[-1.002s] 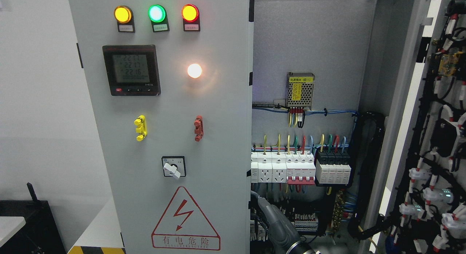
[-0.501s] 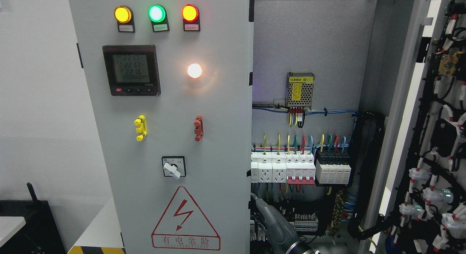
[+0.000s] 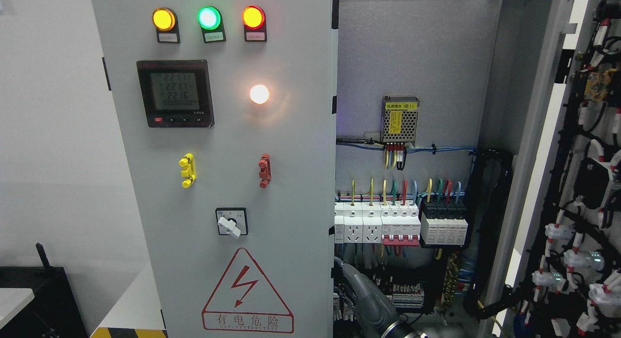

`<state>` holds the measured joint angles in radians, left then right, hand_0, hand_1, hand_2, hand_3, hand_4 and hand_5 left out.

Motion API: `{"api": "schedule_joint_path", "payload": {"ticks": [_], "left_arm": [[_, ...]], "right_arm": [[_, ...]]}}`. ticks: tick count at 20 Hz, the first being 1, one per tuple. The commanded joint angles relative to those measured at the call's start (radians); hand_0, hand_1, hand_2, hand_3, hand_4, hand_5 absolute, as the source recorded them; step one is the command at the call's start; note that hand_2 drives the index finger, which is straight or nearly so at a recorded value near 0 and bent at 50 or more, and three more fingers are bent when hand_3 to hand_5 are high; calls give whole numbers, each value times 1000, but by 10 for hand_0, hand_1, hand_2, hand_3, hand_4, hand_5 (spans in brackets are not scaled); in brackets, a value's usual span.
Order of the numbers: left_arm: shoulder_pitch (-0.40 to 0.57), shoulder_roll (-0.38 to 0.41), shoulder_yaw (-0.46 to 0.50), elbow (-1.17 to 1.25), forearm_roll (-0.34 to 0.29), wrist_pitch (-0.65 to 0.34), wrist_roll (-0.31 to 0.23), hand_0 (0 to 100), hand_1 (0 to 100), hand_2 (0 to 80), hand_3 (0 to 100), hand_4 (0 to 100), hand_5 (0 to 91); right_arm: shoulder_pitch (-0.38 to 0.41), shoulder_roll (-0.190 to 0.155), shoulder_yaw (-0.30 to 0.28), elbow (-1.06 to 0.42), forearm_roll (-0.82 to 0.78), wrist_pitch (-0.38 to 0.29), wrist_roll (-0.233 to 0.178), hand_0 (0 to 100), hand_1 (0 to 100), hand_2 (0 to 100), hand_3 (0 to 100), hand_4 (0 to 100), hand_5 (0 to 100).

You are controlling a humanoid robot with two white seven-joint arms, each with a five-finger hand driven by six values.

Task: Open door with both hands

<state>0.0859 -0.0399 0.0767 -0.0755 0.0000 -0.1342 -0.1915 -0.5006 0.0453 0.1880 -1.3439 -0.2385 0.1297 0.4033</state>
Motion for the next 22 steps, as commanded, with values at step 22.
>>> {"api": "schedule_joint_path", "payload": {"ticks": [22], "left_arm": [[0, 0, 0, 0, 21, 1, 0, 0, 0, 0, 0, 0, 0]], "right_arm": [[-26, -16, 2, 22, -13, -4, 100, 382, 0, 0, 0, 0, 0]]}}
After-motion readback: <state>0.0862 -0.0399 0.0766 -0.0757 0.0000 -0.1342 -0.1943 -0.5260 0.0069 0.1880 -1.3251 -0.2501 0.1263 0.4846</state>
